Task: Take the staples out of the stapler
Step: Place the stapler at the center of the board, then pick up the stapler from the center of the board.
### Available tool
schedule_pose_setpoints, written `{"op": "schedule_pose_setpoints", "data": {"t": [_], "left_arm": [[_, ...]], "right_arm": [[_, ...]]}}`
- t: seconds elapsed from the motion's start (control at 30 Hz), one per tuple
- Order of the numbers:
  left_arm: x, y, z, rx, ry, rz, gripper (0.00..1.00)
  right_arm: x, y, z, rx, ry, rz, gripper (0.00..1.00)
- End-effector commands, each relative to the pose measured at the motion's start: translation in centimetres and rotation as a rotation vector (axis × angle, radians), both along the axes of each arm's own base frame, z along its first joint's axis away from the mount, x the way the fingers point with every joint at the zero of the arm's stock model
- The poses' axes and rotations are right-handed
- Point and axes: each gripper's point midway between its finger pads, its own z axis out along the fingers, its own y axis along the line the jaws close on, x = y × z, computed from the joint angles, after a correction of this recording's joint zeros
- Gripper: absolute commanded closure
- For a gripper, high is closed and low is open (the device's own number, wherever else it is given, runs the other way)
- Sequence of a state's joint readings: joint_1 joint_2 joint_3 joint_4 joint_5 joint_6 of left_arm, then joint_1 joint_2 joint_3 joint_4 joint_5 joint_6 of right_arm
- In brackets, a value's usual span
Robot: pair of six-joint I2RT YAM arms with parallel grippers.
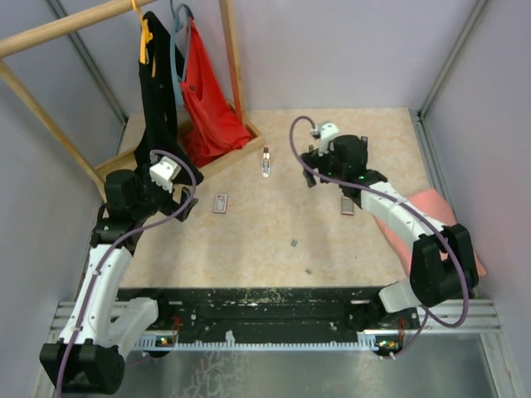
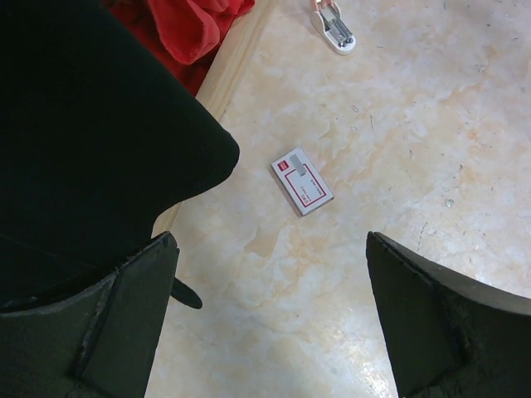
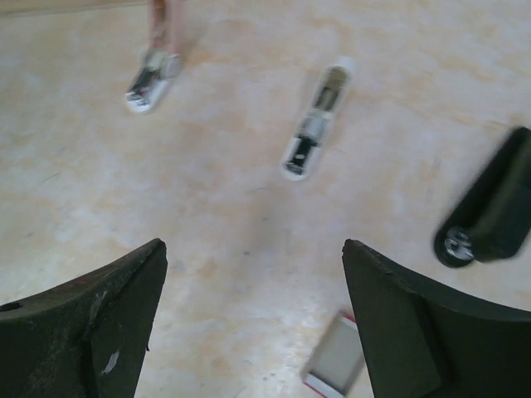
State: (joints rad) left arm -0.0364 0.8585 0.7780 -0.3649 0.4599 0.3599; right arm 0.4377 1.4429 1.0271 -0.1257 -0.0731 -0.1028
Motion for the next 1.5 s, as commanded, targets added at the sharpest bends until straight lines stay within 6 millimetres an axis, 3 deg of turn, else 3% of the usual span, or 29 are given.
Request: {"op": "schedule_pose_setpoints", "data": {"t": [0.0,0.17,0.33,0.57,0.7,0.93,1.1,1.47], "left_arm": [[-0.3,-0.1,0.6,0.000,-0.039,-0.020,0.01],[-0.4,-0.1,0.7,0.004,-0.052,-0.020,0.01],[-0.3,0.1,0.7,0.013,-0.059,-0.019,0.01],[-0.4,0.3,0.5,0.022,-0.053,-0.020,0.01],[-0.4,0.2,0.2,0.021,-0.049,-0.030,0.01],[-0.4,0.4,0.3,0.024,-0.058,-0.020,0.01],[-0.2,0.5,0.5,0.025,-0.057,-0.012,0.01],[-0.5,0.5,0.9,0.021,-0.065,-0.011,0.01]], "right_arm": [[3.6,-7.4,3.9,0.066,-0.123,-0.267,0.14],[6.9,-13.8,3.3,0.046,-0.138,-0.505,0.13],[10.9,-16.9,2.1,0.034,-0.128,-0.635,0.15],[14.1,-18.0,-3.7,-0.012,-0.049,-0.713,0.17],[15.0,-18.7,-5.4,-0.032,-0.026,-0.755,0.21],[15.9,-19.8,-6.6,-0.035,-0.009,-0.801,0.26],[16.2,-20.0,-7.5,-0.043,0.011,-0.806,0.37],[15.4,-20.1,-9.1,-0.048,0.065,-0.793,0.45]]}}
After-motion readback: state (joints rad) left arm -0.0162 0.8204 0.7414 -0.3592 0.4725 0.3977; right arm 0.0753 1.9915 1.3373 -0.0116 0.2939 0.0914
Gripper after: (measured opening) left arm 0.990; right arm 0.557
